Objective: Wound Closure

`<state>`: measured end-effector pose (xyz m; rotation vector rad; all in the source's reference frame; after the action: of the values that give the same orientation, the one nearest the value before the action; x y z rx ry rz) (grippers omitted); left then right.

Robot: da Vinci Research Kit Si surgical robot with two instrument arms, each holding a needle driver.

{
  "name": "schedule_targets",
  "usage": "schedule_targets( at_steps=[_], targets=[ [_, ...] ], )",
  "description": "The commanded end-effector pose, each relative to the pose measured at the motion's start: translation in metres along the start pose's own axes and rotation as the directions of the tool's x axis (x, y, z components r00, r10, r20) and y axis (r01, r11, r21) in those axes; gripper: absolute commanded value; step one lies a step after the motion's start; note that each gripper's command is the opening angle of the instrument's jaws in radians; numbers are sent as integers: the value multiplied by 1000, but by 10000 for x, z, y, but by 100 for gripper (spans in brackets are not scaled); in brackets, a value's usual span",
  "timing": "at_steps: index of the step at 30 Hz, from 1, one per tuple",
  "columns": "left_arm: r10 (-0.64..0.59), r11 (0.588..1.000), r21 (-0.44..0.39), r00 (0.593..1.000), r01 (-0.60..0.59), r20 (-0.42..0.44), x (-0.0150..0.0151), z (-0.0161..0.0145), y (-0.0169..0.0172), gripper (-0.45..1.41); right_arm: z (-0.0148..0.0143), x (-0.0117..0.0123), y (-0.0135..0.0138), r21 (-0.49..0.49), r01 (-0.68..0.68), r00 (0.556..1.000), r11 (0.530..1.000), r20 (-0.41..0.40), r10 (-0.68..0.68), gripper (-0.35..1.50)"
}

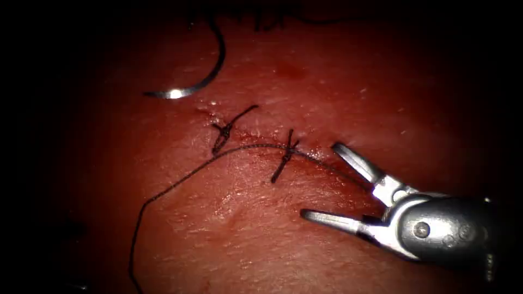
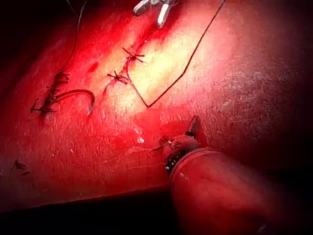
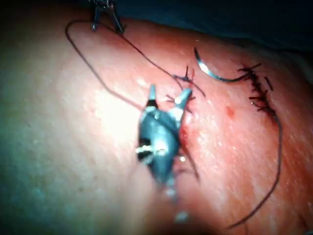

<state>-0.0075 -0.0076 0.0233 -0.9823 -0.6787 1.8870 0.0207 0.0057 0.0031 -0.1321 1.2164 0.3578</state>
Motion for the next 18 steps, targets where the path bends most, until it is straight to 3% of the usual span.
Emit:
schedule_targets(
  at_steps=[1,4,9,18],
  targets=[
    [-5,1000,-4,1000,5,3,1,7,2,64,6,-4,-6,2,-3,1000,1000,0,3,115],
    [54,998,-8,998,-54,-45,31,2,10,67,7,-5,-7,1,-8,1000,1000,-1,8,115],
    [115,993,7,968,-116,-224,87,-9,18,59,7,-6,-7,2,-13,1000,1000,2,13,115],
    [122,992,34,961,-118,-250,131,24,-7,57,8,-8,-9,3,-11,1000,1000,4,11,115]
  ],
)
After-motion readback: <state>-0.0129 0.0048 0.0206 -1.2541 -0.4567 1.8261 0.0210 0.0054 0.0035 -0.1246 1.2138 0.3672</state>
